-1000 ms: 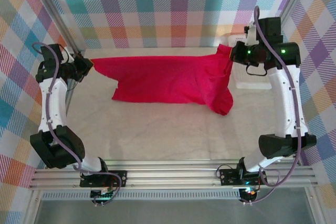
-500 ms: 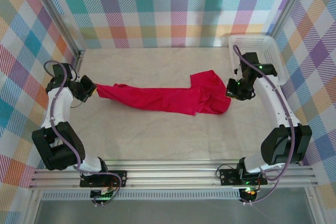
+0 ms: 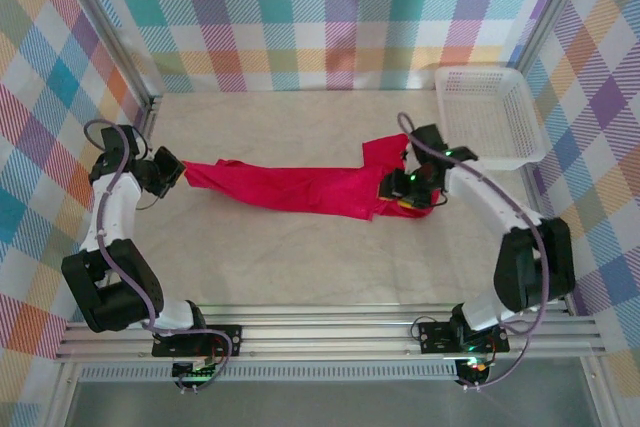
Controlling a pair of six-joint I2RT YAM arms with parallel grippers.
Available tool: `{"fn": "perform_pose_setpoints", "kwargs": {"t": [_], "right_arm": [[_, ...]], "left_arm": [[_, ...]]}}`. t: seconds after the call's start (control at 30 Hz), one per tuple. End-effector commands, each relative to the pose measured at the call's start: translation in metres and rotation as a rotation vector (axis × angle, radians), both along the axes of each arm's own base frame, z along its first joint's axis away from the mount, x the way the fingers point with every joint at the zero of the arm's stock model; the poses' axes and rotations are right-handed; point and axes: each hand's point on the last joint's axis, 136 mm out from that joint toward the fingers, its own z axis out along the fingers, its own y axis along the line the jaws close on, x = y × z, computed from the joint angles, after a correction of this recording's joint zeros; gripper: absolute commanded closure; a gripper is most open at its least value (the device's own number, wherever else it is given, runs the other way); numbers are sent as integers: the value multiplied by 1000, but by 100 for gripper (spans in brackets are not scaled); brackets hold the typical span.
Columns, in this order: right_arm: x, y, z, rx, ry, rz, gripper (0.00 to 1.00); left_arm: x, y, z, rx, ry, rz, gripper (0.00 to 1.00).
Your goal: Fold the inside-out t-shirt
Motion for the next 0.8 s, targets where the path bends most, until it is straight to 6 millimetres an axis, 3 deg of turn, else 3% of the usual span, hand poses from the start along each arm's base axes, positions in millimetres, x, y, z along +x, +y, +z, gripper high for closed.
{"fn": "perform_pose_setpoints", "kwargs": {"t": [0.0,0.23,0.47,0.77], "right_arm": [[7,28,-19,85,-3,-6,47],[10,40,-62,50,55,1,48],[16,49,-83,66,82,-9,50],[23,59,-76,70,85,4,87]], "left_arm": [[-1,-1,8,4,-40,-16,100],[0,-3,9,-4,-44,-24,100],[0,-3,11,-4,-47,-27,100],[-2,-3,14,-1,-49,-29,100]]}}
